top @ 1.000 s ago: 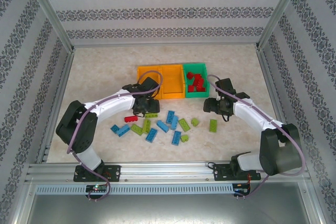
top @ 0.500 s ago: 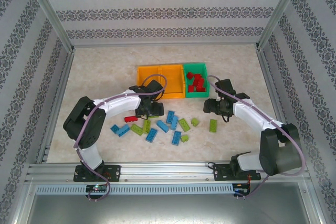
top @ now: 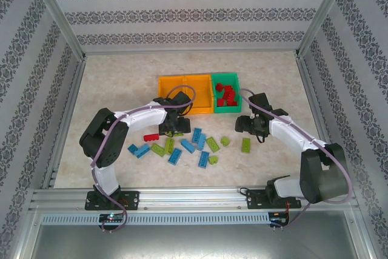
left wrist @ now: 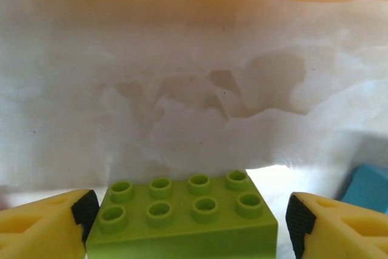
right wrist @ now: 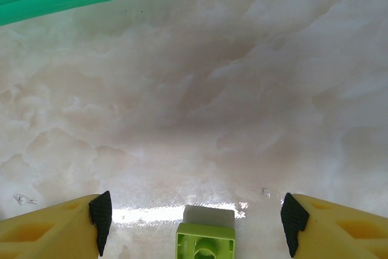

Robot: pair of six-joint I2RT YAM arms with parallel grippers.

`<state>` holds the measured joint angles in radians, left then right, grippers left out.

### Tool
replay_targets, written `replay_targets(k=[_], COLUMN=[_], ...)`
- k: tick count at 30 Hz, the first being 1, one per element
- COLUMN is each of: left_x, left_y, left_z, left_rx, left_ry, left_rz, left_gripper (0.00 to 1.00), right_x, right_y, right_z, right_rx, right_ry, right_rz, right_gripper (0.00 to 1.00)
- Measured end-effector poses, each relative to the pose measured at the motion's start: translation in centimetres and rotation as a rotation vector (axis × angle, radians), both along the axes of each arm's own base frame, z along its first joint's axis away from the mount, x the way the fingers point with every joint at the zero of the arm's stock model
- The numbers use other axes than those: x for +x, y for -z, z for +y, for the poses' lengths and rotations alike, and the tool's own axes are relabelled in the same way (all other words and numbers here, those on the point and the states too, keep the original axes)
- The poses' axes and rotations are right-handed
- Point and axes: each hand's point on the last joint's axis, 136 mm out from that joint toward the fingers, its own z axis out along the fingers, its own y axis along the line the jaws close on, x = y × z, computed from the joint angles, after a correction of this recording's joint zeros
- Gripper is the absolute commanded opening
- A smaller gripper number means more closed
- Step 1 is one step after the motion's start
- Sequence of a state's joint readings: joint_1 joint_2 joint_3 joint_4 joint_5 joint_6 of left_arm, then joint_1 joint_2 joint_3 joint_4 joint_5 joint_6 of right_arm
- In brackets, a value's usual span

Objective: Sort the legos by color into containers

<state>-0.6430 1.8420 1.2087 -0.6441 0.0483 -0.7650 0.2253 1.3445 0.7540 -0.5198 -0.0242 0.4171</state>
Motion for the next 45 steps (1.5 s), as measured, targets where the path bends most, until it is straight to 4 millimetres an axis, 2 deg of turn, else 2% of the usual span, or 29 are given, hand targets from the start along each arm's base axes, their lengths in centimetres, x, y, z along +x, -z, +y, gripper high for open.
replay_targets(k=[4,11,21,24,31,35,39,45], left_x=[-0.2,-0.2,-0.2,0.3,2.8,4.0,5.6,9.8], left_y=[0.3,0.2,-0.1,-1.3,-6.0,-7.9,-9.4,-11.3], left_z=[-0.1,-0.3,0.6,0.4,-0.8,-0.8,0.3,2.9], left_rx=[0.007,0.009,0.052,0.049,0.018,0.023,0.039,0.061], left_ry=[0.006,0.009,0.004,0.006,0.029,0.045,0.039,-0.007], left_rz=[0.008,0.004,0.0,-0.024,-0.13,-0.177,-0.212,-0.271], left_gripper=[0.78,0.64,0.62,0.62,0.62,0.62,0.62,0.62], right_x=[0.0,0.0,-0.2,-0.4,-1.3,-1.8,-2.3,-3.1], right_y=[-0.1,-0.1,-0.2,-0.2,0.4,0.7,1.0,1.4], right_z=[0.0,0.0,-0.1,0.0,0.1,0.2,0.3,0.6], right_rx=[0.001,0.001,0.001,0.003,0.007,0.01,0.013,0.023], right_ry=[0.0,0.0,0.001,0.004,0.012,0.016,0.026,0.03], right_rz=[-0.002,-0.003,-0.006,-0.004,0.017,0.03,0.04,0.064], right_gripper=[0.77,0.77,0.77,0.77,0.77,0.77,0.76,0.76])
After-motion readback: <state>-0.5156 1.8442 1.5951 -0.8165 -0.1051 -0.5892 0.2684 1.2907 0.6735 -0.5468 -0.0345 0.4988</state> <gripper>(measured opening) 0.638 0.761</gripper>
